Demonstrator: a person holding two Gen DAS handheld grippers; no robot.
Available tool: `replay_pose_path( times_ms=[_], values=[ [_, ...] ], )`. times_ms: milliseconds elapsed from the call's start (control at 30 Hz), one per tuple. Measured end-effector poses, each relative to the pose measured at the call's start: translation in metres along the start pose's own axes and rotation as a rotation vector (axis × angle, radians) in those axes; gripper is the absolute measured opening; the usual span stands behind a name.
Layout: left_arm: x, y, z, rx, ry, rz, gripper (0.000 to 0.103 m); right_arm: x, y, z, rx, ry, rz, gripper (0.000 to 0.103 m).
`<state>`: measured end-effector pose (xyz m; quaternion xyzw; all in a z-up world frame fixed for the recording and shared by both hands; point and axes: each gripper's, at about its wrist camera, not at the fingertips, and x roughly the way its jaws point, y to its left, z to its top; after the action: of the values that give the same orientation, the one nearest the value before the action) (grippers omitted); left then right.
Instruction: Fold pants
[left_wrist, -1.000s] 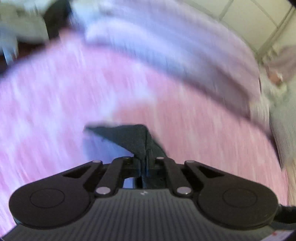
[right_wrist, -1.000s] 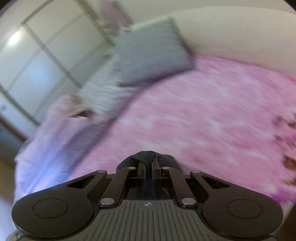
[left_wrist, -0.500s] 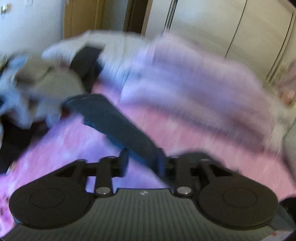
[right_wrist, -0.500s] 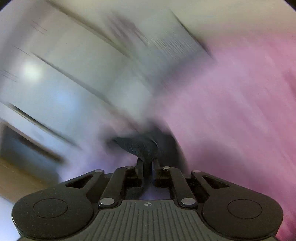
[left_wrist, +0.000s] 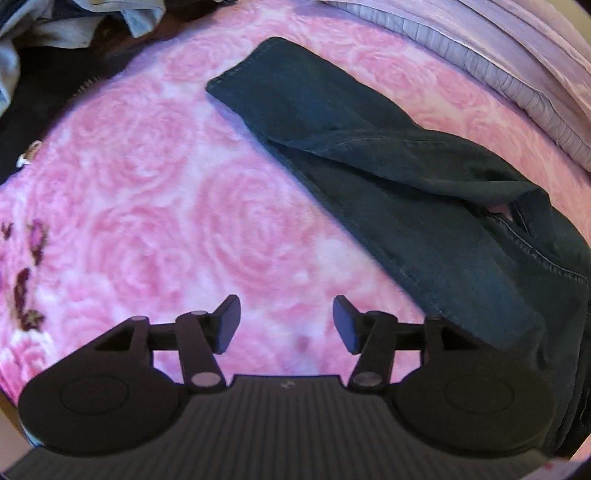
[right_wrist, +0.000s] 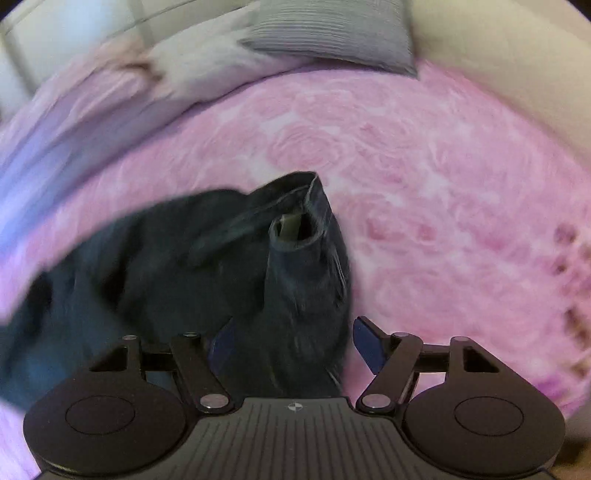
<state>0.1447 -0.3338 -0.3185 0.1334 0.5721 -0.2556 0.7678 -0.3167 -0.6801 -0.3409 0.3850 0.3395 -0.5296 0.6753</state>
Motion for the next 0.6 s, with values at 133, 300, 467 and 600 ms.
replay_pose_path(
  times_ms=[133,300,467,600],
  values=[
    [0.014,-0.009,0.008,-0.009,-0.004,-0.023,0.055,0.010,-0.027,0.013,0.124,-0.008,0.064,0.002],
    [0.033,-0.008,0.034,-0.108,-0.046,-0.102,0.055,-0.032,-0.118,0.031,0.488,-0.159,0.110,0.000],
    [0.073,-0.005,0.060,-0.235,-0.033,-0.157,0.053,-0.020,-0.167,0.030,0.603,-0.047,0.082,0.000],
    [0.103,-0.005,0.064,-0.289,-0.028,-0.142,0.044,-0.020,-0.160,0.029,0.541,-0.065,0.061,0.000]
  ],
)
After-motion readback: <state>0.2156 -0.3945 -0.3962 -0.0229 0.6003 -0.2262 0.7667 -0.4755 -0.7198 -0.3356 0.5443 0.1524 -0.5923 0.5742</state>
